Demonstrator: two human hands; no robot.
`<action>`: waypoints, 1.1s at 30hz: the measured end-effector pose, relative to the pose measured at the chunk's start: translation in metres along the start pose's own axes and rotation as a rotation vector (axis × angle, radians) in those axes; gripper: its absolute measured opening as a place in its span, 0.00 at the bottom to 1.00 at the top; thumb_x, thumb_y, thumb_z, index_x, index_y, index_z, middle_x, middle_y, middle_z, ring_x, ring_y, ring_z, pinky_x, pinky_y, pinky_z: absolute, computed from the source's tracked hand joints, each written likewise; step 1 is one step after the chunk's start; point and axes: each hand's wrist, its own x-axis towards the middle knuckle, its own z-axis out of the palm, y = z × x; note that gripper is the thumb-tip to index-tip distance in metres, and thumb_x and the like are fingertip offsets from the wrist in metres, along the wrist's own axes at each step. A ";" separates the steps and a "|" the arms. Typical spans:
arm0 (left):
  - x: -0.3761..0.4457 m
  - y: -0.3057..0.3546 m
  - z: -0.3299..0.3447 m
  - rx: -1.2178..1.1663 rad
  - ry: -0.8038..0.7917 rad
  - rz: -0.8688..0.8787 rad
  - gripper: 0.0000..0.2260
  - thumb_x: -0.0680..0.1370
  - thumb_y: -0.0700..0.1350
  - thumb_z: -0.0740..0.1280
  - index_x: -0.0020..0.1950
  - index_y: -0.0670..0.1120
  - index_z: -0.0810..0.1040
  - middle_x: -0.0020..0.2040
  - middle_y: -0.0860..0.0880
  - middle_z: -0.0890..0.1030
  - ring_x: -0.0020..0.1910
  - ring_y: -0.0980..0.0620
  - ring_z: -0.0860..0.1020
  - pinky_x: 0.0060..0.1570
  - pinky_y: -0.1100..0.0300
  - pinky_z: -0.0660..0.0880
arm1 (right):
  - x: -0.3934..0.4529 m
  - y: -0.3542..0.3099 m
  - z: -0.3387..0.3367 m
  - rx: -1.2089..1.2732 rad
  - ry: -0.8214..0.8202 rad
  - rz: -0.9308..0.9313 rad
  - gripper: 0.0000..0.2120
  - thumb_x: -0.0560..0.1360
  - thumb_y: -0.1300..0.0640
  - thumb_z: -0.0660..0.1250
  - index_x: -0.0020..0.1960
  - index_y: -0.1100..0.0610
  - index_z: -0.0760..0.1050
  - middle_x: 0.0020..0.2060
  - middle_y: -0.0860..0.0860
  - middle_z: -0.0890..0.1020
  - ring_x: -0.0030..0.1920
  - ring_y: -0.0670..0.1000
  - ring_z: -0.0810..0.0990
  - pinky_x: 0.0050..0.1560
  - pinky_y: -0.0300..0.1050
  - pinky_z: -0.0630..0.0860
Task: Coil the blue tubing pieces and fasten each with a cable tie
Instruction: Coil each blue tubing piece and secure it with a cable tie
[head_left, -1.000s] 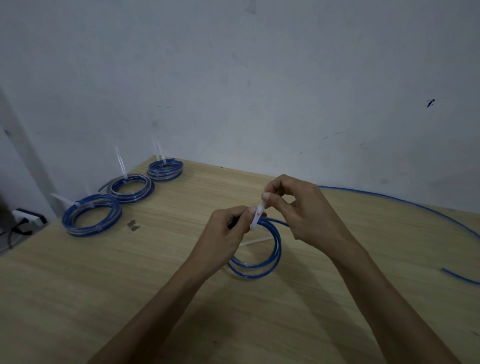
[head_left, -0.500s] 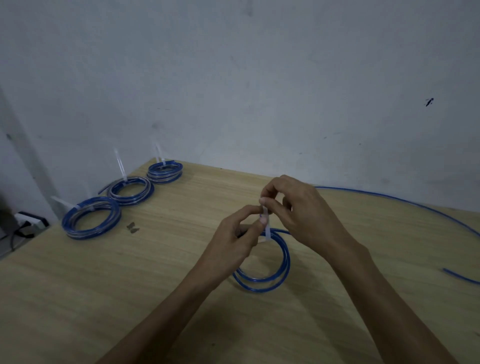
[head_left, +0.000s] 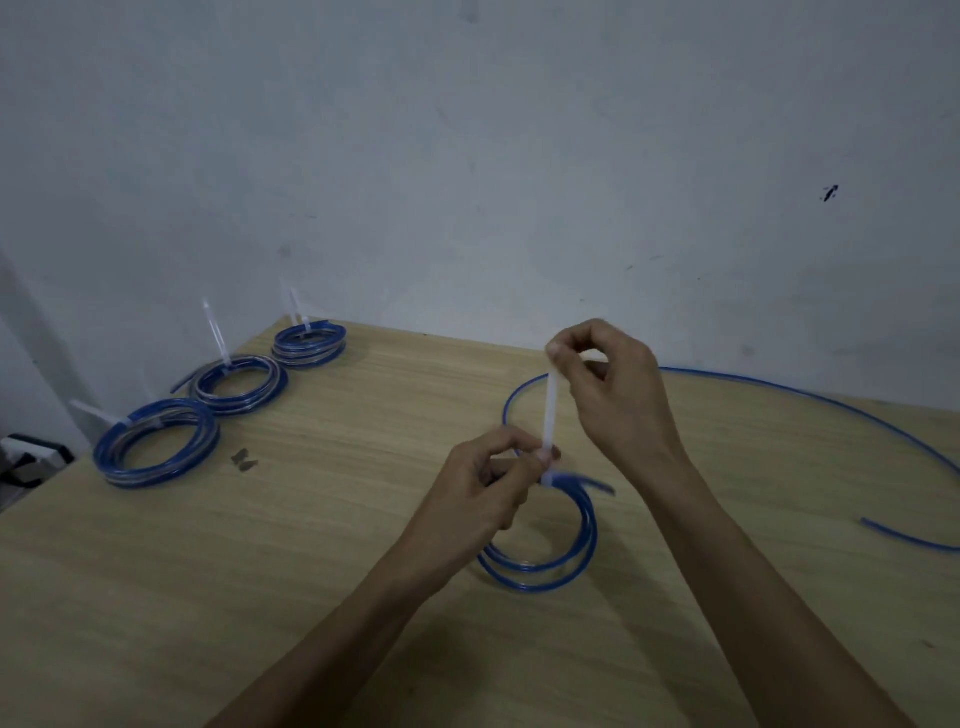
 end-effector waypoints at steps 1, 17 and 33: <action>-0.004 -0.001 0.004 0.047 -0.020 0.013 0.09 0.82 0.48 0.66 0.51 0.46 0.83 0.29 0.55 0.76 0.29 0.55 0.67 0.30 0.62 0.63 | 0.006 0.001 -0.003 0.037 0.085 0.004 0.08 0.81 0.59 0.67 0.44 0.51 0.77 0.39 0.43 0.81 0.36 0.40 0.76 0.40 0.36 0.73; 0.003 0.003 -0.010 -0.179 0.130 0.058 0.15 0.82 0.51 0.62 0.54 0.41 0.81 0.30 0.53 0.61 0.29 0.55 0.58 0.30 0.58 0.58 | -0.004 -0.010 -0.008 -0.122 -0.611 0.020 0.08 0.79 0.51 0.68 0.47 0.53 0.84 0.40 0.46 0.86 0.43 0.45 0.83 0.49 0.43 0.80; 0.005 0.000 -0.013 -0.222 0.150 -0.116 0.13 0.83 0.52 0.63 0.57 0.43 0.78 0.30 0.52 0.60 0.27 0.55 0.56 0.26 0.61 0.57 | -0.012 0.001 0.012 -0.175 -0.407 -0.080 0.10 0.81 0.56 0.66 0.45 0.58 0.83 0.34 0.45 0.84 0.36 0.40 0.83 0.40 0.33 0.78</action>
